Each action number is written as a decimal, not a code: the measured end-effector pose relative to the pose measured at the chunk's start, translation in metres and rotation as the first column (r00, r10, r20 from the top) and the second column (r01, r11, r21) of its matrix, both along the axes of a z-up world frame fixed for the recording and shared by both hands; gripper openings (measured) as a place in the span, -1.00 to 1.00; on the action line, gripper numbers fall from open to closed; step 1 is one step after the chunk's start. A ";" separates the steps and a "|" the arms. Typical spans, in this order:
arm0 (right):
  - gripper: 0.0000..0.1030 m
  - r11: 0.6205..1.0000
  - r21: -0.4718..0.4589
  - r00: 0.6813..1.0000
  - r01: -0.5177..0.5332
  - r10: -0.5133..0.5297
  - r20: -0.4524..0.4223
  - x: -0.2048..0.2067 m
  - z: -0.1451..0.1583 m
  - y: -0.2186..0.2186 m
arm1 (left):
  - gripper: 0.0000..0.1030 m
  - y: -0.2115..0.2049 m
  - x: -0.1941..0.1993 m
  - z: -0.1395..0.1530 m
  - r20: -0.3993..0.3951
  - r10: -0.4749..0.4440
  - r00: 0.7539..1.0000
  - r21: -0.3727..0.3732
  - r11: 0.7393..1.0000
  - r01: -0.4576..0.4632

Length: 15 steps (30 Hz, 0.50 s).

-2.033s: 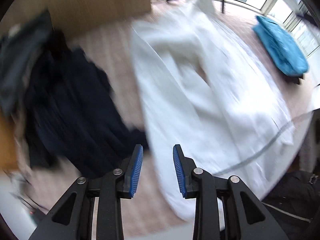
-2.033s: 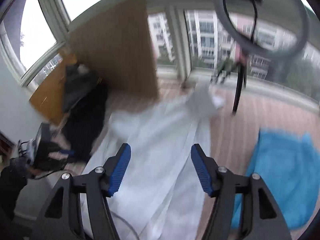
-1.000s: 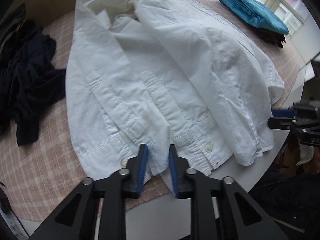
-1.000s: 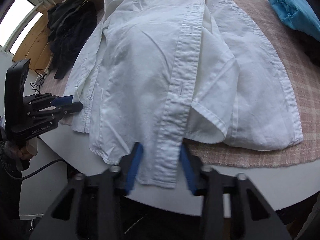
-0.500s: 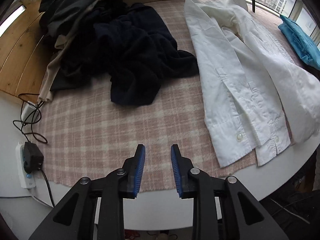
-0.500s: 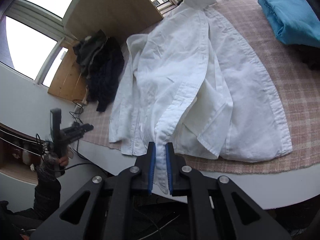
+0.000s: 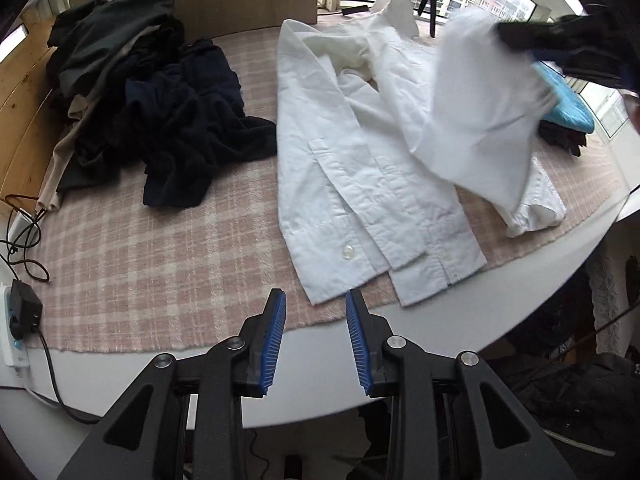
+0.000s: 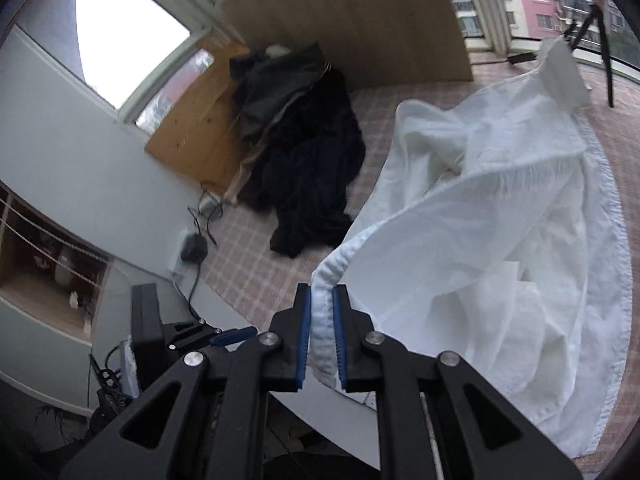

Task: Fold clothes

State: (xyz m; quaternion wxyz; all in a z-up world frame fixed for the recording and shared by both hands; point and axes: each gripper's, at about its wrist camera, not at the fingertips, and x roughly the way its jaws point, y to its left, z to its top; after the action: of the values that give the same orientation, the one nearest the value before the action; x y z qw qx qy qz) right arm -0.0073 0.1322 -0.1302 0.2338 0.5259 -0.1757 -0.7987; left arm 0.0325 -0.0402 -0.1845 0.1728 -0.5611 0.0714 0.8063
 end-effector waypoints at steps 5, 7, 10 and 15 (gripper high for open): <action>-0.51 0.999 -0.020 0.995 -0.042 0.043 0.086 0.022 -0.006 0.004 | -0.42 0.022 0.020 0.010 -0.003 -0.061 0.998 0.018 0.998 0.061; -0.20 0.999 -0.047 0.998 -0.004 0.008 0.068 0.041 0.004 0.034 | -0.42 0.044 0.026 0.016 -0.016 -0.114 0.993 0.014 0.993 0.115; 0.01 0.994 0.016 0.995 0.104 -0.104 0.003 0.072 0.011 0.094 | -0.36 0.081 0.031 0.020 -0.032 -0.206 0.978 0.020 0.978 0.207; 0.01 0.924 0.278 0.960 0.264 -0.278 0.013 0.091 -0.031 0.175 | -0.31 0.161 0.016 0.012 -0.033 -0.335 0.942 0.004 0.942 0.335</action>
State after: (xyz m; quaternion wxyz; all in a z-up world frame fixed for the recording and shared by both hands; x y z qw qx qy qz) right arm 0.0835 0.3068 -0.1607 0.0416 0.5443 -0.1407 -0.8259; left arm 0.0481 0.1204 -0.1727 0.3089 -0.5269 0.1649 0.7745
